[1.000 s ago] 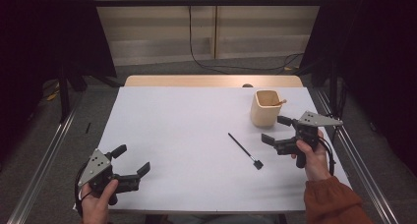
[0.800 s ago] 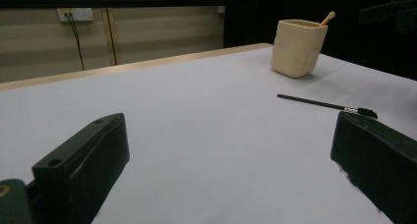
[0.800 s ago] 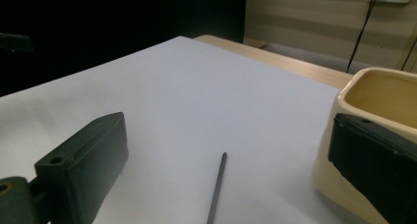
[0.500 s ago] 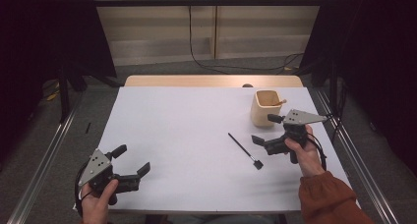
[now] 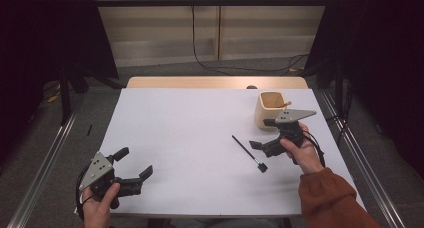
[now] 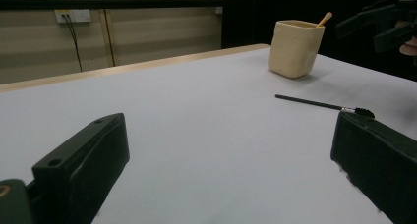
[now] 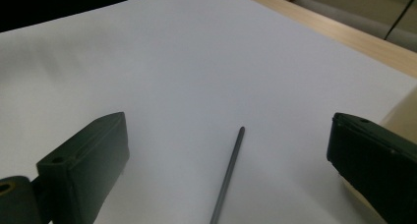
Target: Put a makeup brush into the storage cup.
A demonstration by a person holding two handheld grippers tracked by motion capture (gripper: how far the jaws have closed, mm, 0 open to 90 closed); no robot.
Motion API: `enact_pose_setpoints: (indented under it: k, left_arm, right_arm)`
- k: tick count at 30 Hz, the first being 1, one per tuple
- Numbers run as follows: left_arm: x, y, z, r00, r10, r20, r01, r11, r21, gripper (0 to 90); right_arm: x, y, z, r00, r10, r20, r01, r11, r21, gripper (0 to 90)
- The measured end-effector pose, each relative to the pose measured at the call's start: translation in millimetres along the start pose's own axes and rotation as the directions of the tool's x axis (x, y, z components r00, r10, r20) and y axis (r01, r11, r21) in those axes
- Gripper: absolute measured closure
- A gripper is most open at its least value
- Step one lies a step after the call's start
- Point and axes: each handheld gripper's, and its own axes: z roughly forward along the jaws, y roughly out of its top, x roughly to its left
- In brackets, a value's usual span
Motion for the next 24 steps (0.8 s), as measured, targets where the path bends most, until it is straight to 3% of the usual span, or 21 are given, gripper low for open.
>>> enact_pose_setpoints:
  k: [3, 8, 10, 16, 20, 22, 24]
  left_arm:
    - [-0.1, 0.0, 0.0, 1.0000, -0.001, 0.004, 0.001, 1.0000, 0.000, 1.1]
    - [-0.6, 0.0, 0.0, 1.0000, 0.002, 0.005, -0.002, 1.0000, 0.001, 1.1]
    - [-0.8, 0.0, 0.0, 1.0000, 0.001, 0.004, -0.001, 1.0000, 0.001, 1.1]
    - [-0.9, 0.0, 0.4, 1.0000, 0.004, 0.003, -0.004, 1.0000, 0.006, 1.1]
    - [-0.6, -0.1, 0.3, 1.0000, 0.005, 0.004, -0.005, 1.0000, 0.007, 1.1]
    - [-0.6, -0.2, 0.3, 1.0000, 0.005, 0.004, -0.005, 1.0000, 0.007, 1.1]
    - [-0.7, -0.1, 0.4, 1.0000, 0.006, 0.004, -0.006, 1.0000, 0.007, 1.1]
  right_arm:
    - [-0.8, 2.7, 0.9, 0.9990, -0.017, -0.042, 0.018, 1.000, 0.020, 1.2]
    - [0.5, 4.7, 8.0, 0.9988, -0.038, -0.032, 0.040, 0.996, 0.074, 3.5]
    - [2.4, 4.0, 10.2, 0.9974, -0.063, -0.035, 0.065, 0.994, 0.083, 9.4]
    - [1.5, 6.1, 11.8, 0.9970, -0.064, -0.044, 0.069, 0.990, 0.127, 13.8]
    - [-0.9, 11.1, 13.5, 0.9975, -0.050, -0.050, 0.058, 0.982, 0.179, 12.4]
    - [-2.1, 14.5, 17.1, 0.9971, -0.002, -0.076, 0.020, 0.971, 0.237, 3.4]
    - [-2.1, 17.0, 20.2, 0.9976, -0.004, -0.069, 0.023, 0.962, 0.273, 6.4]
